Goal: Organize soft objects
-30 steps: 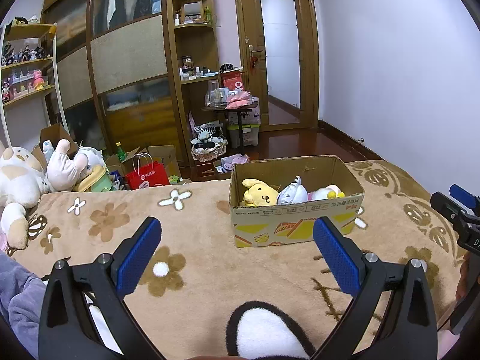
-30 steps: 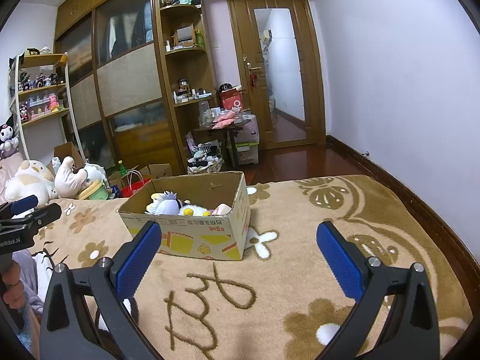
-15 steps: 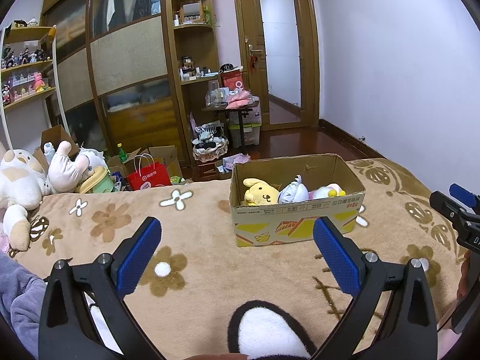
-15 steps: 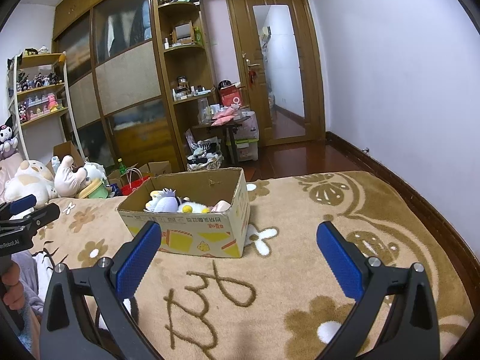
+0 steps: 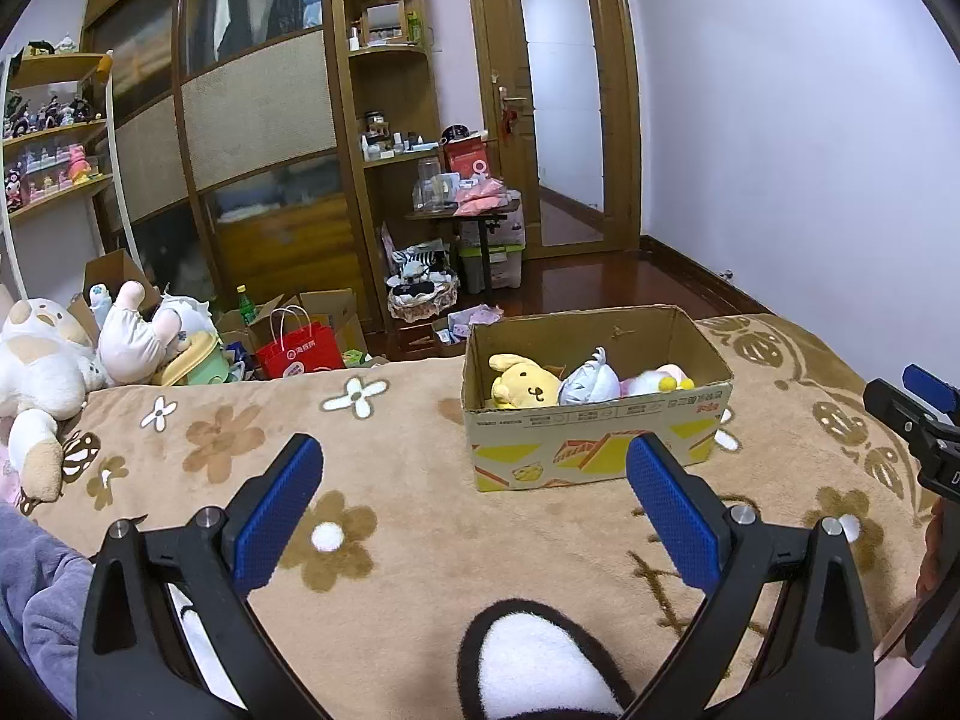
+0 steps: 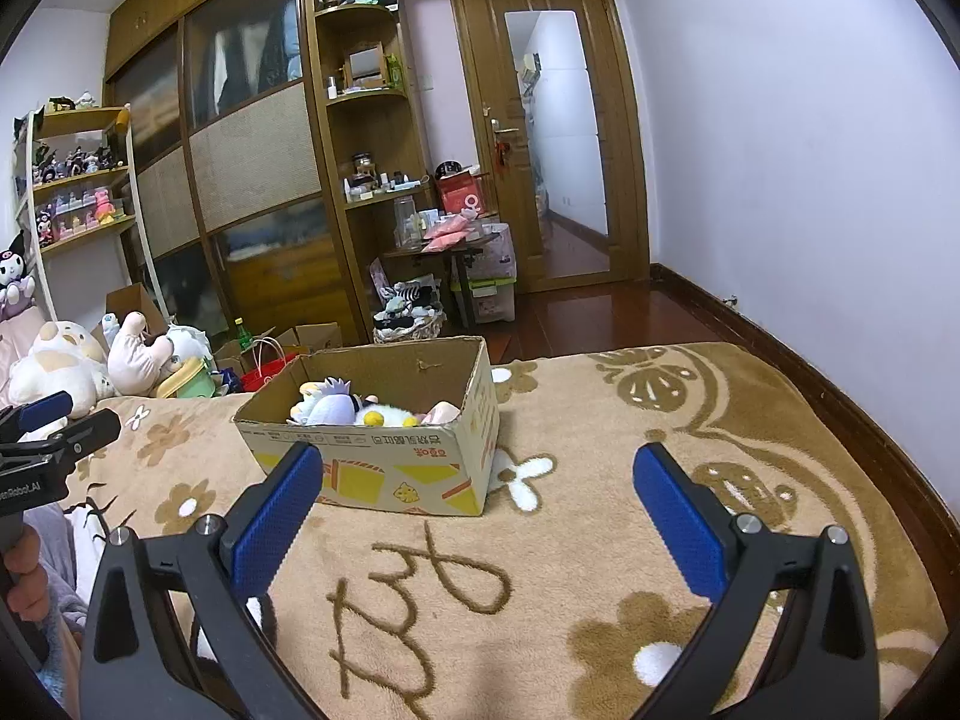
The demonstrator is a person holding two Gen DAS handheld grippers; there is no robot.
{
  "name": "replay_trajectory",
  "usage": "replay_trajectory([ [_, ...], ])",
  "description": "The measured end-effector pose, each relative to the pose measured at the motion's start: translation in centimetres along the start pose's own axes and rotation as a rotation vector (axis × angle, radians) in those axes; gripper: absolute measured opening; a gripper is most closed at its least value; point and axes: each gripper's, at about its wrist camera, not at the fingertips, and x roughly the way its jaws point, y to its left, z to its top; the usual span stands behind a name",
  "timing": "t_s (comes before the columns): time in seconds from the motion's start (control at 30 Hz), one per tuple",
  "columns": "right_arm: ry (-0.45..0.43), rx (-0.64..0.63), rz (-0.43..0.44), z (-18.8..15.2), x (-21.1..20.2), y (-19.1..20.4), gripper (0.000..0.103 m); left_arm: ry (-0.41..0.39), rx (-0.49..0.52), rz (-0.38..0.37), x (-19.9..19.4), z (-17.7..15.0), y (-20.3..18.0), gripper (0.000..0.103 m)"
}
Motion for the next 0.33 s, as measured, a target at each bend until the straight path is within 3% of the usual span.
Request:
replay_trajectory([
  [0.33,0.001,0.002,-0.001,0.02,0.00,0.03,0.103,0.001,0.002,-0.003,0.03,0.00,0.00,0.100],
])
